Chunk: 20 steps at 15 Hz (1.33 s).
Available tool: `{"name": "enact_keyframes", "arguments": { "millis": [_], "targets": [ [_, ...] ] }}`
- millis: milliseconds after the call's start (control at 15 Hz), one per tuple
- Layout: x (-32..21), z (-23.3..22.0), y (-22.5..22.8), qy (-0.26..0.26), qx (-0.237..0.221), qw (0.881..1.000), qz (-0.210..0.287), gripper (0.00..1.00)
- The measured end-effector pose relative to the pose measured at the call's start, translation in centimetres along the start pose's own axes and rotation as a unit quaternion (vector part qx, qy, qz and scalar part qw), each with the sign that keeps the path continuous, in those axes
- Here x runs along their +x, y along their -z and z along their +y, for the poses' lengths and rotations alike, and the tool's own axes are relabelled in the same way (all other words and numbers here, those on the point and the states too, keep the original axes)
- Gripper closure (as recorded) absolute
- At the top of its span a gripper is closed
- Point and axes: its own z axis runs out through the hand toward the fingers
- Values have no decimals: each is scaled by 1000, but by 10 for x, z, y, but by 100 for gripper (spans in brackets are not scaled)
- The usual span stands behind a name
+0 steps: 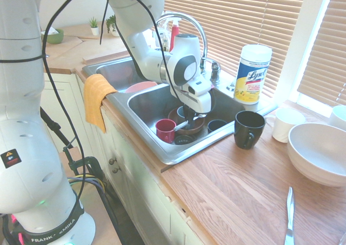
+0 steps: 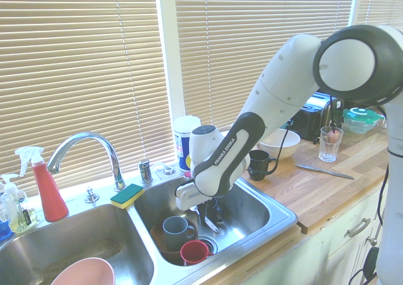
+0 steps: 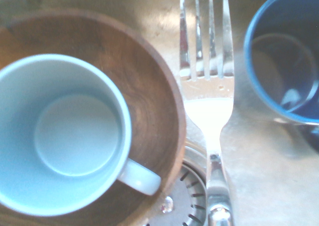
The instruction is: Put the fork into the sink
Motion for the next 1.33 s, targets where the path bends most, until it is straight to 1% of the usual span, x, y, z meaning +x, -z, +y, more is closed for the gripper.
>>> {"name": "enact_keyframes", "arguments": {
  "millis": [333,400,533,1067,1200,1333],
  "targets": [
    [-2,15,-57,15,-18,1000,-7,100],
    [-2,17,-66,16,-21,1000,-8,0],
    [-1,19,-76,12,-26,999,-14,0],
    [12,25,-78,18,-23,999,-19,0],
    [14,23,-72,20,-17,999,-18,0],
    [14,15,-46,23,-10,1000,-13,0]
  ]
}}
